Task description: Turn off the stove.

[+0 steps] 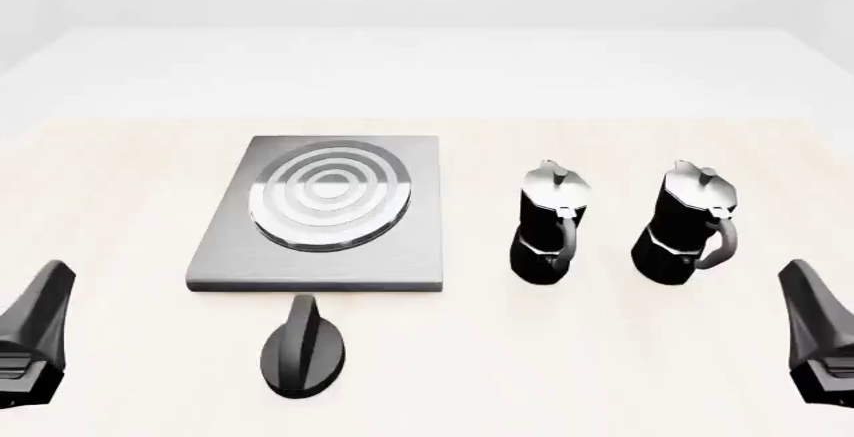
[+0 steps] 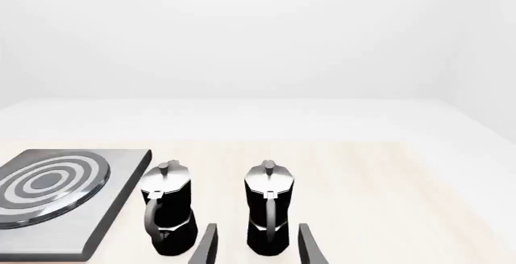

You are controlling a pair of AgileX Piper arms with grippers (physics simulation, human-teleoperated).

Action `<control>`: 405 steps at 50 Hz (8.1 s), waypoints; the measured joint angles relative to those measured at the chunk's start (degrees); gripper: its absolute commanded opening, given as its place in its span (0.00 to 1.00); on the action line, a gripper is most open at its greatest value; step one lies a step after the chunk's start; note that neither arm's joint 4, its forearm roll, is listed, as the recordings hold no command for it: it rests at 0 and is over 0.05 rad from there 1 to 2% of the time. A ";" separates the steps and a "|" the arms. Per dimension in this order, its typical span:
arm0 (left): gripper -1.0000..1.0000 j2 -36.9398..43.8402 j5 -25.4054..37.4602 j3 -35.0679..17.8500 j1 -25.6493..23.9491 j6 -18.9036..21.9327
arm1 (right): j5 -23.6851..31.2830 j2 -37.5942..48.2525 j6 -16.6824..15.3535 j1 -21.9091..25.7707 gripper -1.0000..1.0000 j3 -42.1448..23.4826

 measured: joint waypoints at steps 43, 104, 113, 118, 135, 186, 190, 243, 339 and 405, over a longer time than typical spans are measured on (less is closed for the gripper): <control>1.00 0.21 10.74 -10.49 -13.39 0.66 | -0.17 0.55 -0.03 0.10 1.00 -0.32; 1.00 40.31 26.59 -44.08 -35.61 -5.54 | 0.57 -0.40 -0.09 0.14 1.00 -0.08; 1.00 44.86 27.45 -46.34 -36.90 -7.58 | 0.57 -0.41 -0.09 0.14 1.00 -0.07; 1.00 46.62 27.92 -47.10 -37.89 -8.29 | 0.57 -0.41 -0.09 0.13 1.00 -0.07; 1.00 48.44 29.83 -46.96 -39.75 -12.00 | 0.57 -0.41 -0.09 0.14 1.00 -0.07; 1.00 40.89 32.37 -38.21 -41.48 -24.61 | 0.57 -0.41 -0.09 0.14 1.00 -0.07; 1.00 41.61 31.16 -37.57 -41.90 -25.42 | 0.57 -0.41 -0.09 0.14 1.00 -0.07; 1.00 48.70 13.89 -26.33 -44.31 -34.56 | 0.57 -0.41 -0.09 0.14 1.00 -0.07; 1.00 61.58 -4.90 -18.30 -46.60 -42.64 | 0.57 -0.41 -0.09 0.14 1.00 -0.07; 1.00 70.81 -16.45 -14.52 -48.12 -47.98 | 0.57 -0.41 -0.09 0.14 1.00 -0.07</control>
